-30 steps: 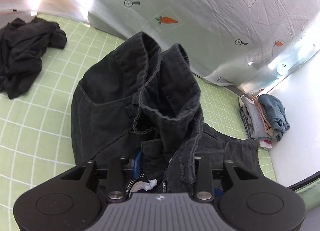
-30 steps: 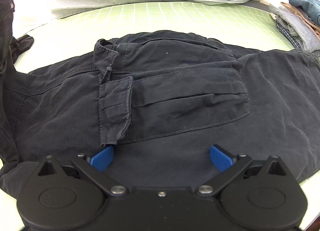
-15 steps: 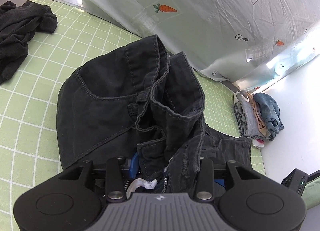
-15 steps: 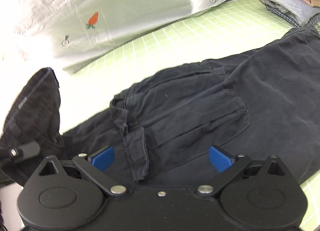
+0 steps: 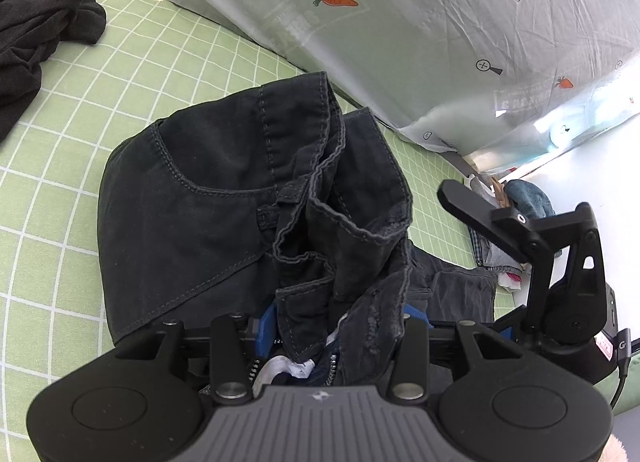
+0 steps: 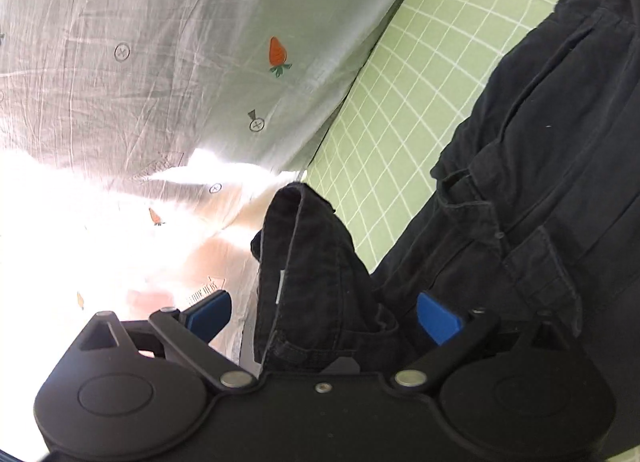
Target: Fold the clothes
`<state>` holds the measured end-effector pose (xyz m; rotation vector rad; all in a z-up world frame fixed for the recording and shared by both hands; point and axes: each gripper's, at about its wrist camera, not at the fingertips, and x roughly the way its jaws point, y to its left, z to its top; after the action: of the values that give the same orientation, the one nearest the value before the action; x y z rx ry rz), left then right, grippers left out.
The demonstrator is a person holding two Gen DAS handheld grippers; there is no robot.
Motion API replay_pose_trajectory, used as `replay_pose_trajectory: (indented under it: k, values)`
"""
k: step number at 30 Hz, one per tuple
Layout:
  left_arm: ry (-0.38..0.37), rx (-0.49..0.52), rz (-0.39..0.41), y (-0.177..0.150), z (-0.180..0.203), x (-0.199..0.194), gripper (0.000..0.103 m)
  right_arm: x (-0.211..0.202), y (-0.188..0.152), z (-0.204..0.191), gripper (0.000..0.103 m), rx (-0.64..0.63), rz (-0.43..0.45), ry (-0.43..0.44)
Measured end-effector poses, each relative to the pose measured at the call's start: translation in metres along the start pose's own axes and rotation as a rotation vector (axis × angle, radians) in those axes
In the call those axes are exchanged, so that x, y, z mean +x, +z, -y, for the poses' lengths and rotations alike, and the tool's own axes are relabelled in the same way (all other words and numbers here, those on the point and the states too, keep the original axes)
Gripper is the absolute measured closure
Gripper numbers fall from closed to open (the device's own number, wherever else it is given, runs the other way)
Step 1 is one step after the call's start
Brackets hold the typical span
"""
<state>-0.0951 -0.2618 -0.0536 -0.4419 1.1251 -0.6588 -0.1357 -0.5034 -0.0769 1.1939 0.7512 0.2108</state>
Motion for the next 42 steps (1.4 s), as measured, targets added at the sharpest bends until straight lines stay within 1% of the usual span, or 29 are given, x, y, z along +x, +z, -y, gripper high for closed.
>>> replay_pose_trajectory:
  k: [2,5,6,7,8,11,12,14,16,17,21,25,27,31,34,38,42]
  values:
    - [0.006,0.018,-0.012,0.001,0.003,0.004,0.056,0.011,-0.001,-0.007,0.002,-0.034,-0.033,-0.011]
    - [0.003,0.038,-0.038,0.003,0.009,0.011,0.048,0.024,-0.002,-0.007,0.004,-0.051,-0.078,-0.034]
    - [0.009,0.039,-0.048,0.004,0.010,0.014,0.047,0.027,-0.002,-0.005,0.012,-0.052,-0.091,-0.052]
    - [0.019,0.040,-0.057,0.005,0.011,0.016,0.047,0.030,-0.002,-0.002,0.025,-0.052,-0.103,-0.072]
    - [0.022,0.041,-0.065,0.006,0.013,0.018,0.047,0.033,-0.001,0.001,0.029,-0.051,-0.115,-0.092]
    - [0.033,0.052,-0.079,0.008,0.017,0.019,0.046,0.030,0.000,0.003,0.037,-0.062,-0.107,-0.099]
    - [0.034,0.058,-0.084,0.009,0.019,0.018,0.044,0.028,0.001,0.003,0.041,-0.067,-0.105,-0.102]
    - [0.032,0.070,-0.088,0.009,0.022,0.014,0.041,0.026,0.001,0.005,0.045,-0.076,-0.104,-0.119]
    - [0.032,0.079,-0.092,0.010,0.024,0.009,0.041,0.026,0.001,0.005,0.055,-0.087,-0.103,-0.143]
    - [0.031,0.078,-0.095,0.010,0.024,0.007,0.040,0.026,0.001,0.005,0.056,-0.093,-0.103,-0.158]
    - [0.028,0.071,-0.109,0.015,0.023,0.000,0.040,0.025,0.002,0.007,0.057,-0.076,-0.096,-0.157]
    - [0.049,0.120,-0.106,0.019,0.030,-0.015,0.040,0.026,0.002,0.007,0.057,-0.073,-0.091,-0.161]
    - [0.078,0.148,-0.079,0.022,0.034,-0.024,0.039,0.026,0.002,0.008,0.056,-0.062,-0.086,-0.167]
    - [0.152,0.157,-0.063,0.027,0.027,-0.026,0.038,0.026,0.002,0.019,0.056,0.002,-0.076,-0.183]
    - [0.209,0.162,-0.055,0.030,0.022,-0.026,0.036,0.026,0.000,0.023,0.056,0.022,-0.068,-0.182]
    - [0.301,0.155,-0.112,0.026,0.005,-0.010,0.036,0.027,-0.001,0.024,0.057,0.033,-0.061,-0.175]
    - [0.337,0.146,-0.163,0.018,-0.010,0.006,0.036,0.025,-0.002,0.024,0.060,0.039,-0.050,-0.169]
